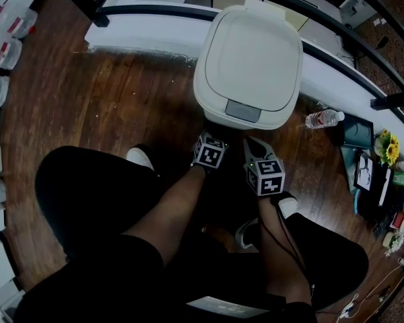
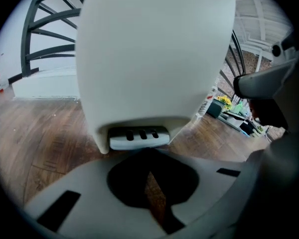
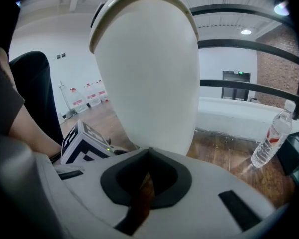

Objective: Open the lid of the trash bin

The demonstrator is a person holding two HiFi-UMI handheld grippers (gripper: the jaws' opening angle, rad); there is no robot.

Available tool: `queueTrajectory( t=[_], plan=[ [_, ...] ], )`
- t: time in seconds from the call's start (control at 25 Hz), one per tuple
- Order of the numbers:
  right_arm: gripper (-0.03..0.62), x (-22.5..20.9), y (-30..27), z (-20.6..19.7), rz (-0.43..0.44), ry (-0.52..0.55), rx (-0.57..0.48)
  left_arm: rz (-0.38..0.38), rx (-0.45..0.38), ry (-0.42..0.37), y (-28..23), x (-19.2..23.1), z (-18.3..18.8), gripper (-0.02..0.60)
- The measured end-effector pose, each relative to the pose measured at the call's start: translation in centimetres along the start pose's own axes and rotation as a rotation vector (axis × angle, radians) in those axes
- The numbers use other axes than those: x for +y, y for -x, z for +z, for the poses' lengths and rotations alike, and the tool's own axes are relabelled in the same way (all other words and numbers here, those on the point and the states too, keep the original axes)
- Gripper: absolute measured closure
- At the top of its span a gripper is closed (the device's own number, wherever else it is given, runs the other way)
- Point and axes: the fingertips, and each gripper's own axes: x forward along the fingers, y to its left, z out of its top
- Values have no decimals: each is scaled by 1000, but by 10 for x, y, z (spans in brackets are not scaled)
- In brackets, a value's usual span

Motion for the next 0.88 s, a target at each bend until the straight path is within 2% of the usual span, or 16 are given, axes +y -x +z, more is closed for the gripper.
queueTrajectory(
  t=[0.2,0.4,0.56,0.72,0.88],
  plan=[
    [573,12,19,7,13,24,-32,-16,-64,-52,39,-2,12,545],
    [574,26,38,19,37,45,-88,-73,-163,3,93,-26,40,545],
    [574,59,59,39,107,112,-114,-107,-218,-26,146,-47,65,545],
    [574,99,99,73,170,222,-174,-144,-276,-27,204,-69,94,545],
    [574,123,140,117,187,263,-282,-154,-358,-36,262,-77,119,545]
  ],
)
